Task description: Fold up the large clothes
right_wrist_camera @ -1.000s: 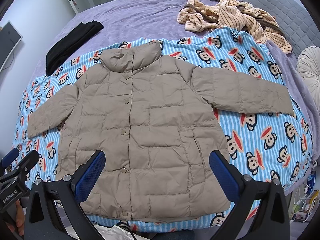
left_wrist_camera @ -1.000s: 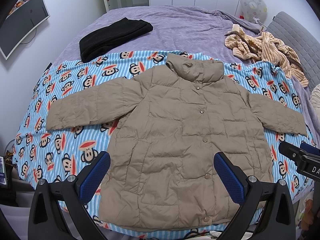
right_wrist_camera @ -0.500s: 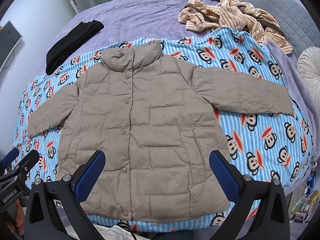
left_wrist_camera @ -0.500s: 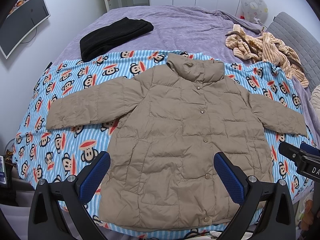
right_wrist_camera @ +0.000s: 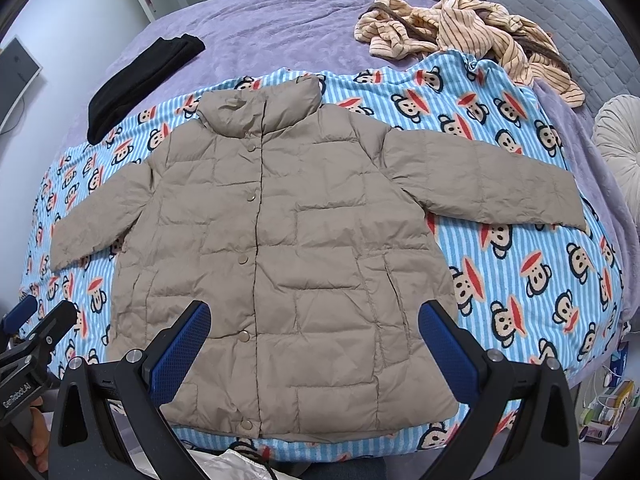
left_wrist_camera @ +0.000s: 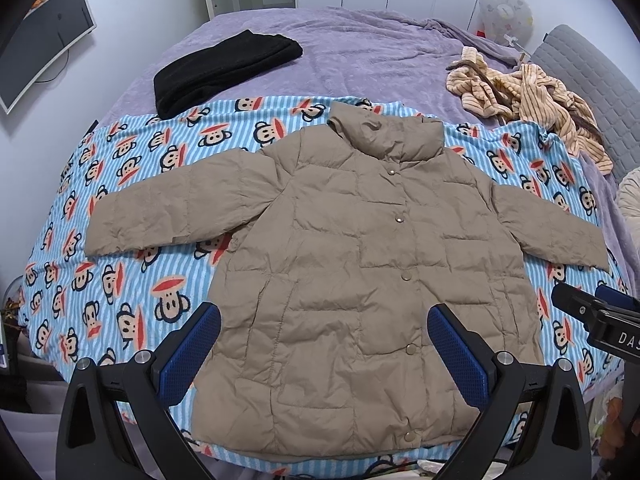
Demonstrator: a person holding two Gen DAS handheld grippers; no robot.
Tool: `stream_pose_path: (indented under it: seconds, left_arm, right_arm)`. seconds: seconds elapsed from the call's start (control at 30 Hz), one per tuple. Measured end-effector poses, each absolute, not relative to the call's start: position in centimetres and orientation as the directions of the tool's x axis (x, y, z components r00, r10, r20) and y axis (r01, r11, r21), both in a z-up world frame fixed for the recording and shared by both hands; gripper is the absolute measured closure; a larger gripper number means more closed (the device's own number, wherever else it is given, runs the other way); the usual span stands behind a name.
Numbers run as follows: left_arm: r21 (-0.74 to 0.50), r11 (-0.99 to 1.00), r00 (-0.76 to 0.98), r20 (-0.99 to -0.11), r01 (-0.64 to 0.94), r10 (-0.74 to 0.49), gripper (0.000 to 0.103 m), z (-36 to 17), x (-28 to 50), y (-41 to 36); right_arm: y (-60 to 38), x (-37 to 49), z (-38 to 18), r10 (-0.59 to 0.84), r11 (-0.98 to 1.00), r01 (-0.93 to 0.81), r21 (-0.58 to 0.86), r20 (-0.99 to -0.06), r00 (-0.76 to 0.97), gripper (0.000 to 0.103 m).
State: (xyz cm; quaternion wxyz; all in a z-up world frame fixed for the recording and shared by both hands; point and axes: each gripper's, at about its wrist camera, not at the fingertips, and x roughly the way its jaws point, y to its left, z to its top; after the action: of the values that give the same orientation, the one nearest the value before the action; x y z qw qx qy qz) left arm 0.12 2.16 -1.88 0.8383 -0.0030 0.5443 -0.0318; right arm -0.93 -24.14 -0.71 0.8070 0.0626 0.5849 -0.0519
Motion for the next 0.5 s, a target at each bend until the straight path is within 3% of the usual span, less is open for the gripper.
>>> stream_pose_path:
  seconds: [0.2,0.5]
  left_arm:
    - [-0.158,0.987,0.337,-0.928,0.033,-0.159,0.000,-4.6,1.0,4.4]
    - [-0.269,0.940,0.356,-0.916,-0.211,-0.183,0.000,-13.0,5.4,16.2]
  right_arm:
    - [-23.4,-1.4,-3.0,0.050,0.983,0.159,0.094,-0.963,0.265,0.000]
    - [-16.8,2.4,-10.7,0.257,0.961,0.081,0.266,-0.961,0.106,0.000]
